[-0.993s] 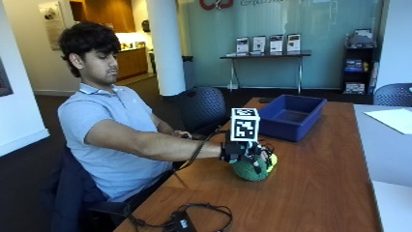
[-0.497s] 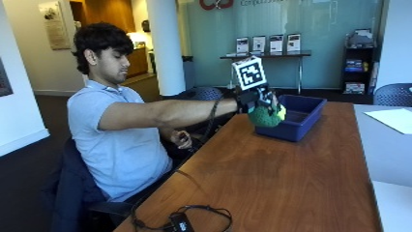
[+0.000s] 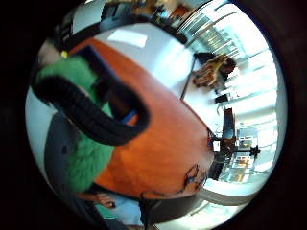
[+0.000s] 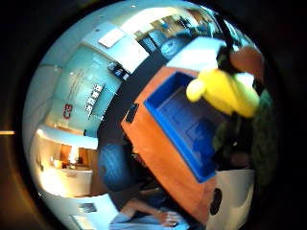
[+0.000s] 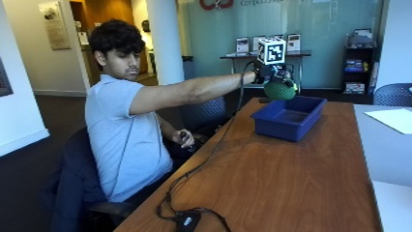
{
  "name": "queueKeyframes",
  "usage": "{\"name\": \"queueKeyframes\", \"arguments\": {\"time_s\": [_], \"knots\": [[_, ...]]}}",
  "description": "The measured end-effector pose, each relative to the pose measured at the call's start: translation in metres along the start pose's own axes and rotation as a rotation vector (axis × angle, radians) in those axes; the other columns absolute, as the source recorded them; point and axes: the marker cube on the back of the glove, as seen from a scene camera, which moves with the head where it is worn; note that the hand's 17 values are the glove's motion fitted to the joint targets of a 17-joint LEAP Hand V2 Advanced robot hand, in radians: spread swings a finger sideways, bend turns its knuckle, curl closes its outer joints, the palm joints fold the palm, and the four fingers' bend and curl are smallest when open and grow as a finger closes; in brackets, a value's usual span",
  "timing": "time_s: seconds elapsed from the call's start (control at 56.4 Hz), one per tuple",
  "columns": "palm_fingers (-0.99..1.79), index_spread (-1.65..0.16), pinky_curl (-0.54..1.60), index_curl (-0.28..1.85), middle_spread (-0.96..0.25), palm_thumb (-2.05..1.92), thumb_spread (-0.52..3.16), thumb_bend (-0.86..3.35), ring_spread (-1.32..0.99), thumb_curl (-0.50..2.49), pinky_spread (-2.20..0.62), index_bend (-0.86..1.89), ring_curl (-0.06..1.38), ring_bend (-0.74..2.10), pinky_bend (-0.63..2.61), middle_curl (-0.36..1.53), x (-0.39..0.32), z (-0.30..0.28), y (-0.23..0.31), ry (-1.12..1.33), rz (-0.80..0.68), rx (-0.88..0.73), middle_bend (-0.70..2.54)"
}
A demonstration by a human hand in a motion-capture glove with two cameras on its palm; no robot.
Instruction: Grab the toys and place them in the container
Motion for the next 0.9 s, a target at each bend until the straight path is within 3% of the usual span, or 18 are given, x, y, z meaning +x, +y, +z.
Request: {"name": "queueKeyframes", "arguments": {"time_s": [0.071,0.124,0.16,0.319,0.692,0.904], "knots": [[0.23,-0.3,0.44,0.26,-0.03,0.53,1.51,0.3,-0.2,0.62,-0.17,0.2,0.42,0.88,0.9,0.48,-0.001,0.015,-0.003,-0.061,0.018,-0.109,0.57],[-0.1,-0.31,0.46,0.3,-0.02,0.31,1.51,0.19,-0.15,0.53,-0.1,0.27,0.38,0.68,0.95,0.44,0.0,0.023,-0.003,-0.074,0.008,-0.1,0.41],[-0.17,-0.31,0.43,0.3,-0.01,0.17,1.49,0.11,-0.13,0.48,-0.06,0.29,0.32,0.53,0.96,0.41,0.002,0.026,-0.002,-0.063,-0.007,-0.076,0.35],[-0.09,-0.32,0.37,0.29,0.0,-0.02,1.44,-0.02,-0.07,0.39,0.04,0.25,0.23,0.35,0.89,0.36,0.02,0.027,0.012,0.074,-0.053,-0.046,0.22],[0.07,-0.32,0.32,0.33,-0.02,-0.03,1.47,-0.02,-0.07,0.29,0.09,0.21,0.24,0.36,0.75,0.36,0.087,0.025,0.096,0.016,-0.156,-0.029,0.21],[0.13,-0.32,0.31,0.35,-0.02,-0.02,1.52,-0.01,-0.1,0.26,0.09,0.2,0.26,0.4,0.69,0.37,0.152,0.047,0.133,0.029,-0.107,-0.064,0.22]]}}
